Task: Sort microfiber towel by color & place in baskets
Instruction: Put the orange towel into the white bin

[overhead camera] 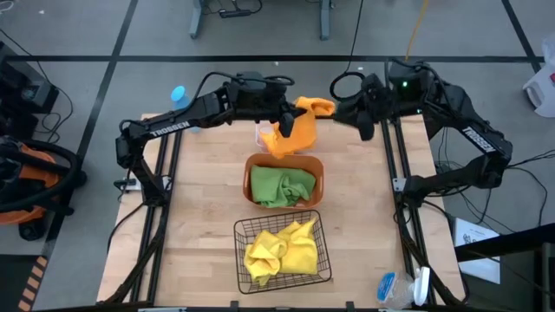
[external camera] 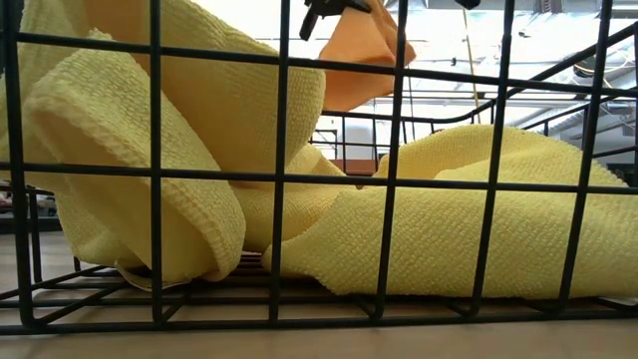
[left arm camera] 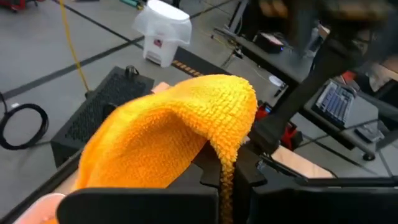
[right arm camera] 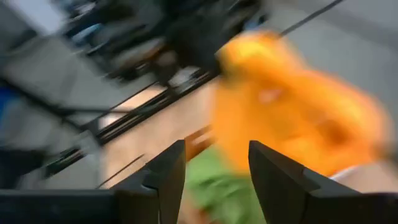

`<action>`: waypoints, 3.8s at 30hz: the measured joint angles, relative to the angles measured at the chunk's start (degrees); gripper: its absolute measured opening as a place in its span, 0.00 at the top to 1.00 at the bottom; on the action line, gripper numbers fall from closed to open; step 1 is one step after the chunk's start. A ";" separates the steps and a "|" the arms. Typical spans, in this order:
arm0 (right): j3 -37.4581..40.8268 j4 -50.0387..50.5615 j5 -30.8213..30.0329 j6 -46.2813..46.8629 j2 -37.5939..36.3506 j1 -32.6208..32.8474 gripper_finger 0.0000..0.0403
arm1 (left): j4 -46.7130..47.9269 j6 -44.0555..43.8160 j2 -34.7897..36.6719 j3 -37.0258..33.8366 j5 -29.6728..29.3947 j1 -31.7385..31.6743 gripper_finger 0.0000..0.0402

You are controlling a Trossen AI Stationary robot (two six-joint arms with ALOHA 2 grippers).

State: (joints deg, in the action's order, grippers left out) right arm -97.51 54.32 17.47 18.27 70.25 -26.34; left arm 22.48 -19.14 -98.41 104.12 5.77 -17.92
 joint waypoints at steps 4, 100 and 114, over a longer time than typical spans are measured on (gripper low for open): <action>-0.04 -2.79 -8.53 -7.50 0.88 -0.75 0.55 | 0.32 -1.52 -0.02 0.00 0.25 0.09 0.99; 0.00 1.78 -4.10 -11.45 13.32 -13.08 0.99 | 9.95 56.48 -10.00 -24.48 4.13 -10.29 0.85; 0.00 1.76 -4.01 -12.97 13.32 -13.08 0.99 | 5.37 36.09 -4.75 -22.21 4.49 -12.81 0.99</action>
State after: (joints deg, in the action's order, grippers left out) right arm -97.51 56.07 13.46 5.30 83.57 -39.42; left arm 27.85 16.96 -103.16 81.90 10.26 -30.73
